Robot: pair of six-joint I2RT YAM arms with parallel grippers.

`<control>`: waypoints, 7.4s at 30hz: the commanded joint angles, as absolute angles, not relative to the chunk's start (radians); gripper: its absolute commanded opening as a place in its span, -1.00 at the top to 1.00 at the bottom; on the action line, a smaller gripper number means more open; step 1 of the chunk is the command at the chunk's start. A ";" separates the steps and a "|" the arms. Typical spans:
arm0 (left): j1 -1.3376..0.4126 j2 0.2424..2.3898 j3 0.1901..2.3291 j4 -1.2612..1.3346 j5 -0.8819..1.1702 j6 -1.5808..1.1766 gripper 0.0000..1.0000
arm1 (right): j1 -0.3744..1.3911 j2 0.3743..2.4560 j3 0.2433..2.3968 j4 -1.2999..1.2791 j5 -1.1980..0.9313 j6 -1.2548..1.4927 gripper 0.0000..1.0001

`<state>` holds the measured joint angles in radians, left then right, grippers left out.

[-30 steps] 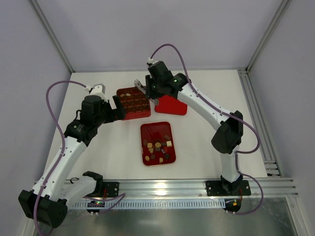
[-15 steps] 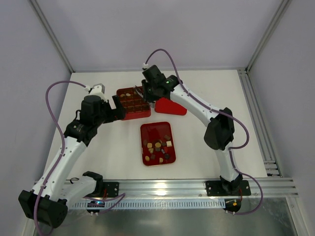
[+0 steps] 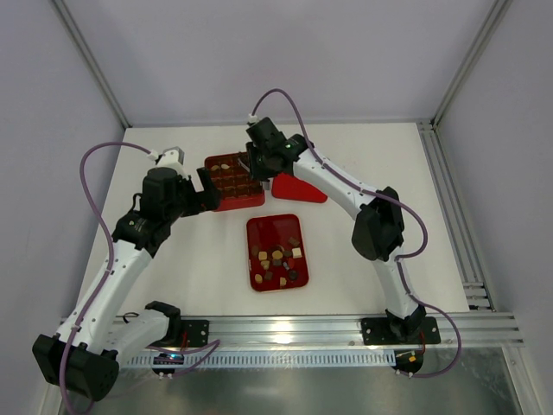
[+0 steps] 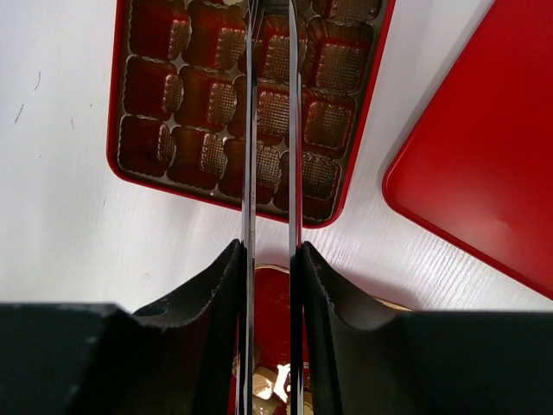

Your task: Pack the chocolate

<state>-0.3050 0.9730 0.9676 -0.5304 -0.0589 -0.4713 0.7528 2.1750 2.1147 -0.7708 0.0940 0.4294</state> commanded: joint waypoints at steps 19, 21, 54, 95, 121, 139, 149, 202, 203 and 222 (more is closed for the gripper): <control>-0.298 0.959 0.963 -0.492 -0.049 -0.480 -0.99 | 0.756 2.076 2.154 -0.735 0.153 0.399 0.17; -0.298 0.959 0.963 -0.492 -0.052 -0.480 -0.99 | 0.758 2.033 2.135 -0.744 0.158 0.400 0.17; -0.291 0.960 0.962 -0.489 -0.045 -0.483 -0.99 | 0.972 1.207 1.198 -0.937 0.157 0.531 0.18; -0.293 0.966 0.960 -0.492 -0.044 -0.482 -0.99 | 1.039 1.345 1.200 -0.983 0.256 0.413 0.16; -0.290 0.962 0.962 -0.494 -0.049 -0.479 -0.99 | 0.948 1.394 1.204 -0.963 0.080 0.367 0.18; -0.290 0.960 0.963 -0.494 -0.041 -0.483 -1.00 | 0.919 1.413 1.287 -0.971 0.092 0.364 0.32; -0.290 0.959 0.965 -0.494 -0.041 -0.483 -0.99 | 0.900 1.459 1.364 -0.959 0.098 0.356 0.32; -0.288 0.960 0.965 -0.494 -0.040 -0.483 -0.99 | 0.887 1.468 1.322 -0.985 0.051 0.321 0.18; -0.288 0.960 0.965 -0.495 -0.040 -0.483 -0.99 | 0.887 1.470 1.321 -0.983 0.048 0.321 0.20; -0.288 0.957 0.963 -0.495 -0.040 -0.485 -0.99 | 0.887 1.463 1.391 -1.006 0.060 0.324 0.38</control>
<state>-0.2939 0.9730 0.9627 -0.5278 -0.0494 -0.4725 0.8879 1.5028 1.3354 -1.0050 0.0528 0.3344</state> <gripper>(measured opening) 0.996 0.322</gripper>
